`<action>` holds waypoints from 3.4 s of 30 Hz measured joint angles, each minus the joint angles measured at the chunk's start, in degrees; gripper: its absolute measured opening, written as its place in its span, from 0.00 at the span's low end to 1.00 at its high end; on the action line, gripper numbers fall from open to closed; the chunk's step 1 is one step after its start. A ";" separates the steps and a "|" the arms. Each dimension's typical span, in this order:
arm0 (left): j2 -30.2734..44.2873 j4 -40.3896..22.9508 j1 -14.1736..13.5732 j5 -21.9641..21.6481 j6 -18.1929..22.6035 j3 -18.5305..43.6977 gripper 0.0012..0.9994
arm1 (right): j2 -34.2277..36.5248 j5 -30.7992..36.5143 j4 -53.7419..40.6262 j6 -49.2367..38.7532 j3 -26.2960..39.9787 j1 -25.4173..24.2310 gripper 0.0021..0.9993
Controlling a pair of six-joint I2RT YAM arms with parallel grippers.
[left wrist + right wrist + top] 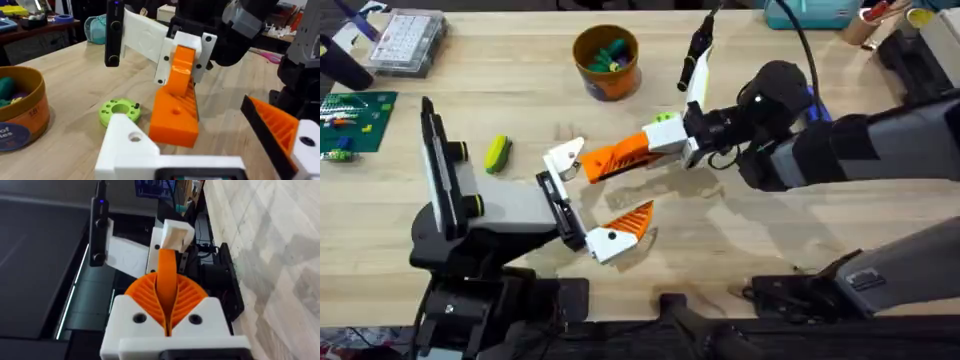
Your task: Pick up the gripper from the table and insert it into the empty holder that is missing its gripper. Then pick up a screw, insert it into the mounting hole, and use the screwdriver to tighten it. Finally, clean up the table by picking up the vegetable and placing it into the bucket.
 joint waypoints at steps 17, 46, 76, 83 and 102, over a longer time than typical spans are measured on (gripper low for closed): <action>0.00 0.00 0.00 0.00 -0.02 0.00 0.99 | 0.00 0.68 -3.79 -2.24 0.00 0.00 0.02; 0.00 -0.02 0.00 0.00 -0.02 0.00 0.99 | 0.00 3.85 -4.57 -2.24 0.00 1.62 0.02; 0.00 -0.69 0.02 -0.24 -0.44 0.00 0.99 | 0.00 7.97 -6.68 -3.95 0.02 3.09 0.02; 0.00 -0.41 0.10 -0.54 -0.44 0.00 0.99 | 0.00 7.95 -7.12 -5.04 0.62 3.13 0.02; 0.00 -0.26 0.37 -1.73 -0.48 0.00 0.99 | 0.00 7.49 -22.58 -12.66 7.94 4.64 0.02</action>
